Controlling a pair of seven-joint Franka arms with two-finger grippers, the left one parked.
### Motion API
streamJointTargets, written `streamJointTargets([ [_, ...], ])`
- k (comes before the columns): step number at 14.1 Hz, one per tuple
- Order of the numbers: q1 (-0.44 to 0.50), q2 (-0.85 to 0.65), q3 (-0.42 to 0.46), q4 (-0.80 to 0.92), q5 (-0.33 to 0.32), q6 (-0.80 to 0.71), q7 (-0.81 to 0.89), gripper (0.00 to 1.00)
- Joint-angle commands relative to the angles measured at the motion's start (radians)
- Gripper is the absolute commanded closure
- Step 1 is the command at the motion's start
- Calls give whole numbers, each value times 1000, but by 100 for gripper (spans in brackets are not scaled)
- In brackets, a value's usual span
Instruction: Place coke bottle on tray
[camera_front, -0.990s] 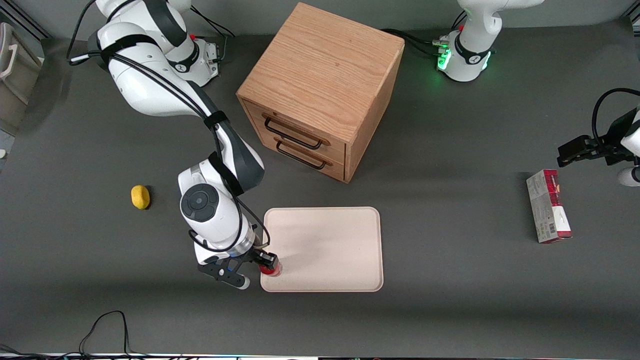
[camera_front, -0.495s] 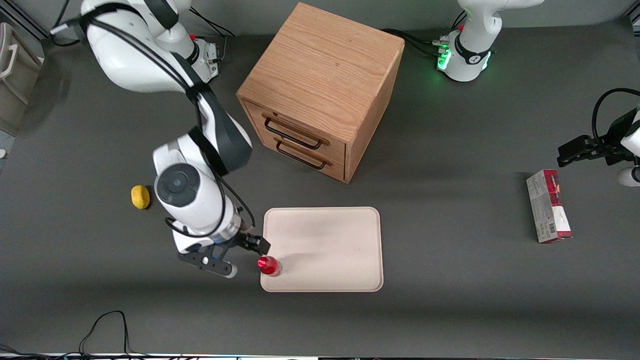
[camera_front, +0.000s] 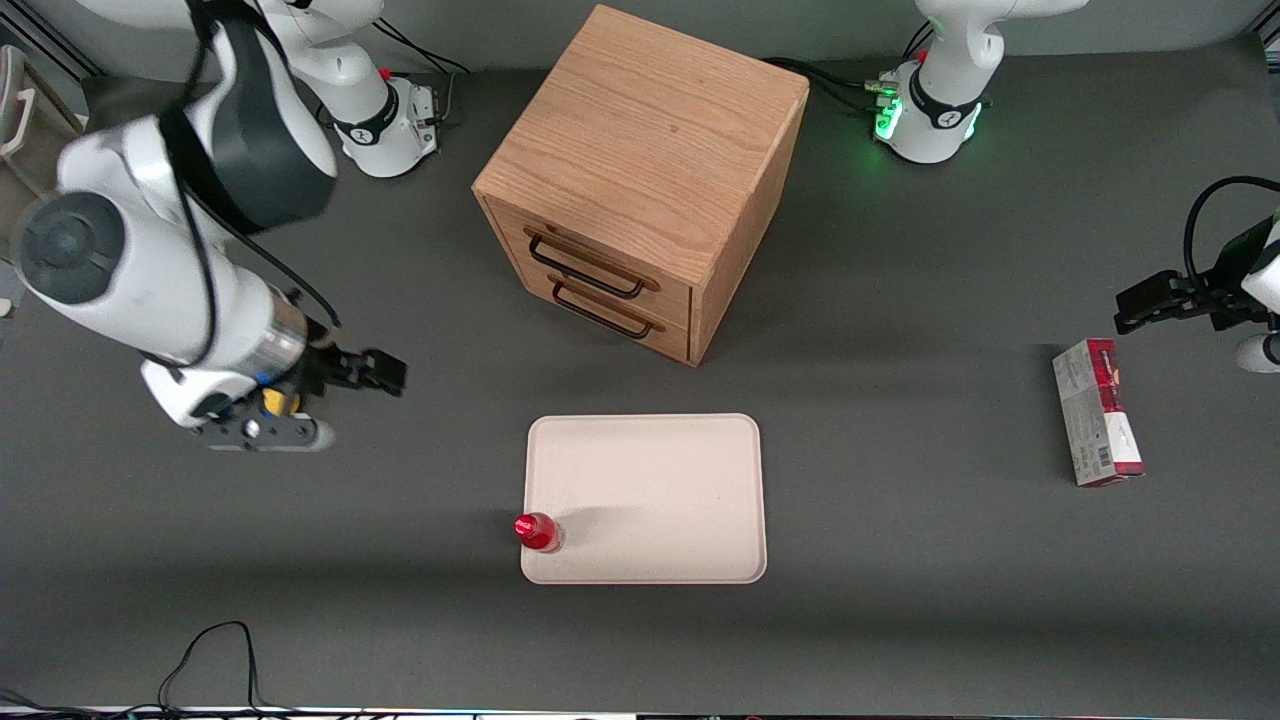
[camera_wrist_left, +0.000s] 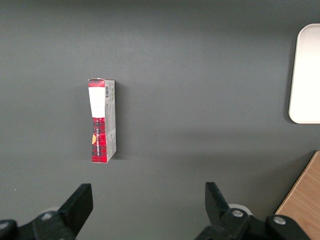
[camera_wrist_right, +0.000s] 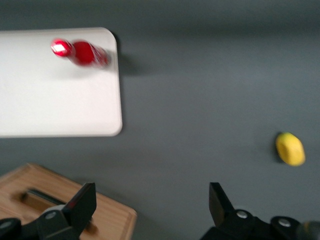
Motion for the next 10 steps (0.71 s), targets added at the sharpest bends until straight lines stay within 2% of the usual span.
streamJointTargets([
  [1, -2, -220, -56, -258, 21, 33, -59, 0],
  [5, -69, -326, -83, -320, 19, 22, -128, 0],
  [10, -72, -337, -91, -313, -2, 22, -119, 0],
])
